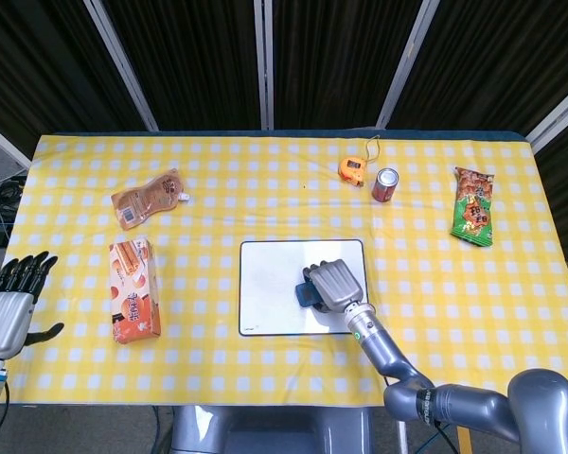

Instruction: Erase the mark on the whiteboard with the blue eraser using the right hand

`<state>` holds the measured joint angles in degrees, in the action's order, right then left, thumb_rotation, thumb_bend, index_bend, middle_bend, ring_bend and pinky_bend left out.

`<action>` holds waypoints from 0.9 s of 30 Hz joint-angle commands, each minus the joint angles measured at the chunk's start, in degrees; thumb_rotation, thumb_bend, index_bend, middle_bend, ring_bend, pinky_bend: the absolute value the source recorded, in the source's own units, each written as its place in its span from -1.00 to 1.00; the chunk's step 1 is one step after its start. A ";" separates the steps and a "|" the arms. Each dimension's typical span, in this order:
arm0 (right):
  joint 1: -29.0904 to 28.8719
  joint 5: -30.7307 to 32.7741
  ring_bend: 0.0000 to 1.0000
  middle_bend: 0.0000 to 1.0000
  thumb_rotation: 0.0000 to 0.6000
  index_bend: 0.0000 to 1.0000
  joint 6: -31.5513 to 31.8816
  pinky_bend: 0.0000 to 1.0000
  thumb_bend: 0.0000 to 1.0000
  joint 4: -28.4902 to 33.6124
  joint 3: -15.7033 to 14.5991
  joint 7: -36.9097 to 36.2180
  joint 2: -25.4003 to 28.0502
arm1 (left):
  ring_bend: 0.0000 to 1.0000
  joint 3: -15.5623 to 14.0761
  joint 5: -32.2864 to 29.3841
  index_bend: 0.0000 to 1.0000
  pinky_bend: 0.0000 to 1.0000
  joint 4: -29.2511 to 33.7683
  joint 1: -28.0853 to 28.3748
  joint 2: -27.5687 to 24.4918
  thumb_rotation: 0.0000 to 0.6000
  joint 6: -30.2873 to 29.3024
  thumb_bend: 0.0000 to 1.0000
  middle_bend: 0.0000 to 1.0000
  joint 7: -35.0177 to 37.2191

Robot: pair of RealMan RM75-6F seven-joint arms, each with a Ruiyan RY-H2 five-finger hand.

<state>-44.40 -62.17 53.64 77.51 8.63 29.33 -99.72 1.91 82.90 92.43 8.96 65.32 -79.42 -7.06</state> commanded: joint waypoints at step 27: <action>2.83 3.58 0.44 0.40 1.00 0.66 2.34 0.48 -0.63 -6.93 1.02 1.22 2.08 | -1.00 0.12 -0.03 -1.00 -1.00 0.10 0.16 0.09 1.00 0.03 -1.00 -1.00 -0.36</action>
<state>-41.71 -58.08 55.92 70.07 10.02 30.73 -97.61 2.04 82.82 92.49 9.12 65.40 -79.36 -7.38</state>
